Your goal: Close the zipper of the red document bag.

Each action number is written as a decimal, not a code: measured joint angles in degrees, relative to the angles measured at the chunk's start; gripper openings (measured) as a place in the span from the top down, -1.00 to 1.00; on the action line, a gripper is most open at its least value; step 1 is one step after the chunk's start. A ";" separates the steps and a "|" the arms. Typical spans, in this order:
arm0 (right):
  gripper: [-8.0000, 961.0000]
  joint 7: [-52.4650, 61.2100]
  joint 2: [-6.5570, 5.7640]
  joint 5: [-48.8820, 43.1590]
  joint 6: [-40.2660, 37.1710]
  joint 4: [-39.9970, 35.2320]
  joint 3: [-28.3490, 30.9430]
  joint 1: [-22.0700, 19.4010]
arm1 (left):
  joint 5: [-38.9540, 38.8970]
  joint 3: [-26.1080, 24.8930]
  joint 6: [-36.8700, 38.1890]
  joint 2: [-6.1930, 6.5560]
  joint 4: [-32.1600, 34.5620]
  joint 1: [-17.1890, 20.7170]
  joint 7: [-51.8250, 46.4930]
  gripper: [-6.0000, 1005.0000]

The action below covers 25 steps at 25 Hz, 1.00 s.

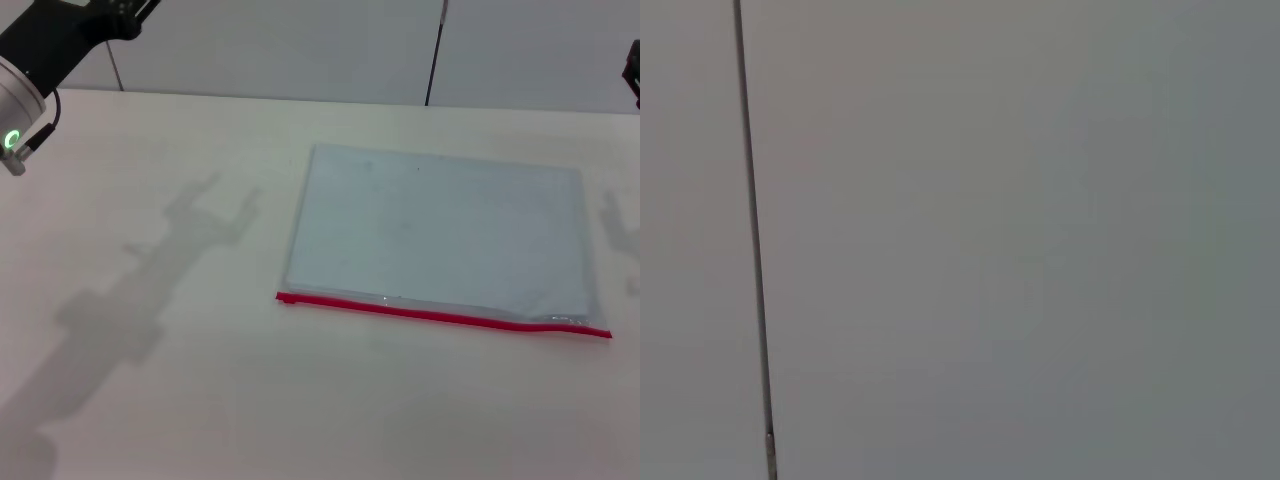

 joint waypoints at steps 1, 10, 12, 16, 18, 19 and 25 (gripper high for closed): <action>-0.31 0.00 0.00 0.00 0.01 0.00 0.00 0.00 | 0.11 0.02 -0.02 0.03 -0.01 -0.02 0.07 -0.23; -0.31 0.02 0.07 0.00 0.04 0.08 0.05 0.00 | 0.06 -0.11 -0.44 0.07 -0.67 -0.14 0.23 -0.18; -0.31 0.02 0.08 0.00 0.04 0.16 0.05 0.00 | 0.02 -0.19 -0.54 0.07 -0.79 -0.18 0.24 -0.18; -0.31 0.02 0.09 0.26 0.04 0.41 0.11 0.14 | -0.10 -0.23 -0.54 0.05 -0.81 -0.26 0.26 -0.18; -0.31 0.02 0.09 0.50 0.04 0.44 0.12 0.23 | -0.15 -0.37 -0.41 0.04 -0.81 -0.27 0.27 -0.18; -0.31 0.02 0.09 0.51 0.03 0.47 0.12 0.26 | -0.19 -0.41 -0.31 0.02 -0.81 -0.27 0.30 -0.18; -0.31 0.02 0.10 0.53 0.03 1.41 0.10 0.73 | -0.41 -0.94 0.14 -0.13 -1.78 -0.23 1.23 -0.18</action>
